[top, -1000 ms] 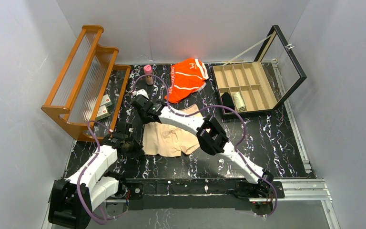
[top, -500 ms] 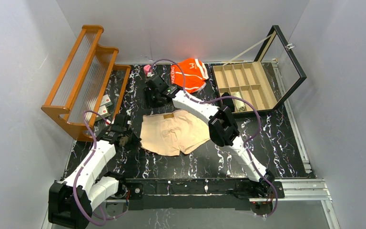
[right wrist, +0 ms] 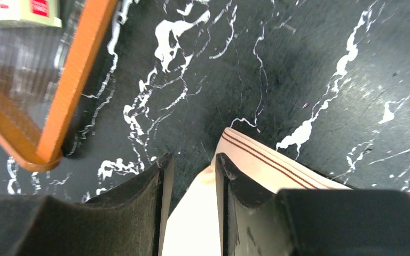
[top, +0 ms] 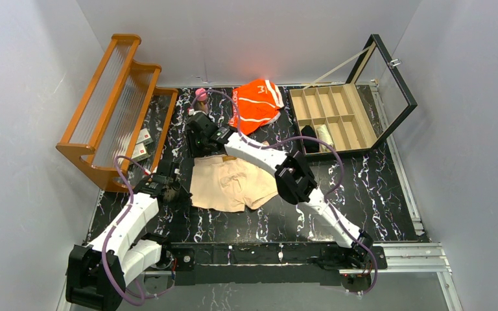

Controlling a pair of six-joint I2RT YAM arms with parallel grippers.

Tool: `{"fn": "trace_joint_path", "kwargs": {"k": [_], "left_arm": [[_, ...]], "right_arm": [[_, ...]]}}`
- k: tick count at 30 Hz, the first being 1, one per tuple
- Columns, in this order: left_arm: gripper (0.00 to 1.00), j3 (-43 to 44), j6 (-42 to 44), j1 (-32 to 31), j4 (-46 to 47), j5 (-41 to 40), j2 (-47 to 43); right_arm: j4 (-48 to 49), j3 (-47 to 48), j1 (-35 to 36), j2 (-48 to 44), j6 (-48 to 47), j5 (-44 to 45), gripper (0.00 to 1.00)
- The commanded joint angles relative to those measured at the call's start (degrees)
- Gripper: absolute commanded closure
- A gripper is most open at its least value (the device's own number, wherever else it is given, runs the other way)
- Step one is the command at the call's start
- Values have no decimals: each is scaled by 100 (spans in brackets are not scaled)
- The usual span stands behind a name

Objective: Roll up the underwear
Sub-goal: Fold the underwear at the center of the board.

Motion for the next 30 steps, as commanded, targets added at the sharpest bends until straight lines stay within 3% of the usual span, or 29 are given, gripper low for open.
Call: {"fn": "trace_joint_path", "kwargs": {"k": [1,12,30], "left_arm": [[100,-112,-94,-33,-87,-67,-40],[100,-143,-121,-39,-56,-71,-56],[100,-310,-268,-39,21,40,-180]], "right_arm": [[44,221,120,241,-117,540,58],[-129,172,387,657,-567,1422,58],[-396,294,633,1155,-893,2266,80]]}}
